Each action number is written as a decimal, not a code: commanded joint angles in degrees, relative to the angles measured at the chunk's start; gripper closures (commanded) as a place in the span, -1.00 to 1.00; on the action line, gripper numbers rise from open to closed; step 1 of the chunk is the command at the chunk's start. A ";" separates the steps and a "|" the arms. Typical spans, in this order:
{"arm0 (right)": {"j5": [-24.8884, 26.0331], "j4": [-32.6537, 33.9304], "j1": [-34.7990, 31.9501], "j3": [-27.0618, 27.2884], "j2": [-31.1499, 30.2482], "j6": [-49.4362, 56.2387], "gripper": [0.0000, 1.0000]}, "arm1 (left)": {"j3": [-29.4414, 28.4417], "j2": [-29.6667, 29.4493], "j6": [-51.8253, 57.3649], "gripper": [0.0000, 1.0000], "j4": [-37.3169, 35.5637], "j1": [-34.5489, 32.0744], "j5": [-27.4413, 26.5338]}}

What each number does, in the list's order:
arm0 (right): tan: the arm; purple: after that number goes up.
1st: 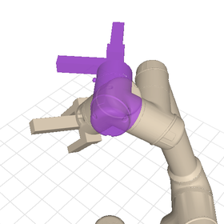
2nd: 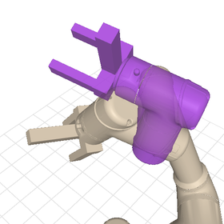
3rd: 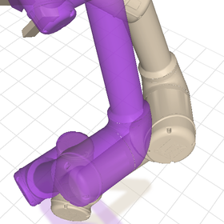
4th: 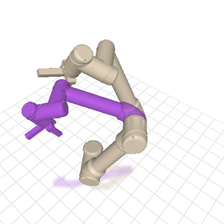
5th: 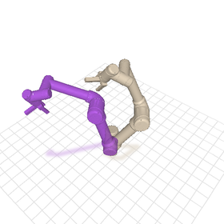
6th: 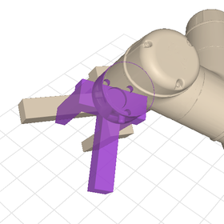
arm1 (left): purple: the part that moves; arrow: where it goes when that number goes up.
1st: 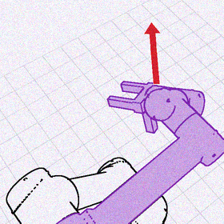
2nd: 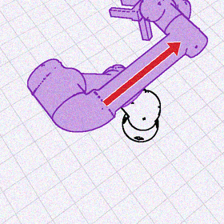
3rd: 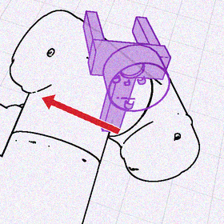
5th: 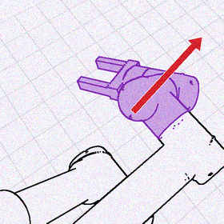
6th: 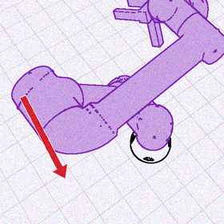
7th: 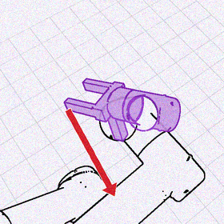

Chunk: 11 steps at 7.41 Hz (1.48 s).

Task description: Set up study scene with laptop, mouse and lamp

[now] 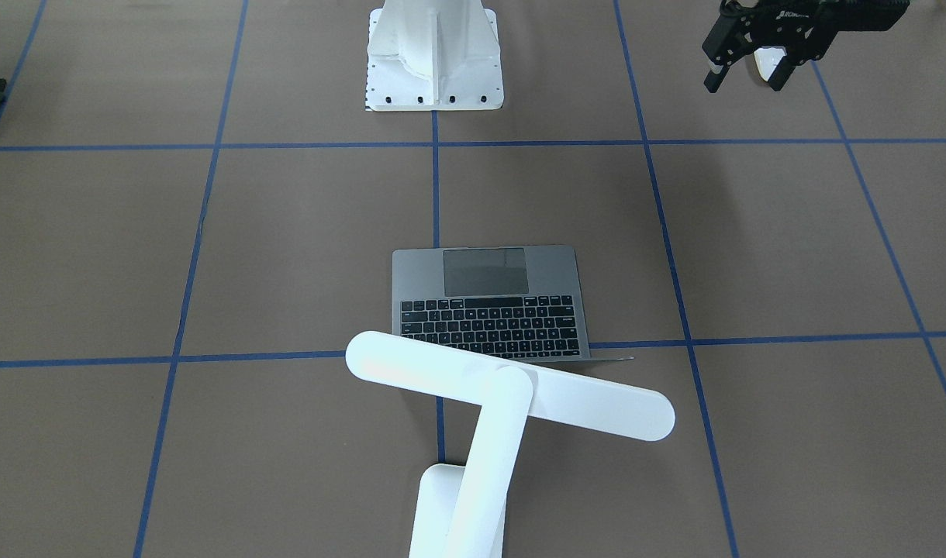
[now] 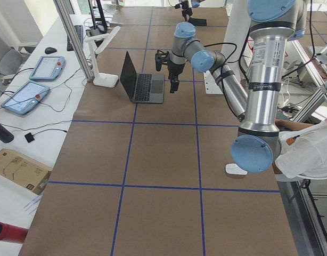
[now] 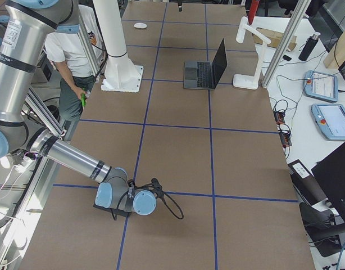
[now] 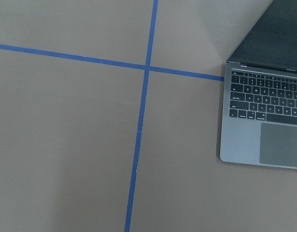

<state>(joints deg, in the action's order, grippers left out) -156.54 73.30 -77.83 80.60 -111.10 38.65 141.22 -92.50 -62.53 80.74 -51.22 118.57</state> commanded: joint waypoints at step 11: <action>12.49 41.05 -3.20 -3.94 11.26 35.18 -0.95 | 0.19 -0.92 -0.58 -0.99 0.03 0.25 -0.27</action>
<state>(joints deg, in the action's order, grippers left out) -143.95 113.93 -81.15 78.37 -99.37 73.66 141.26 -93.28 -63.03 80.77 -50.98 118.35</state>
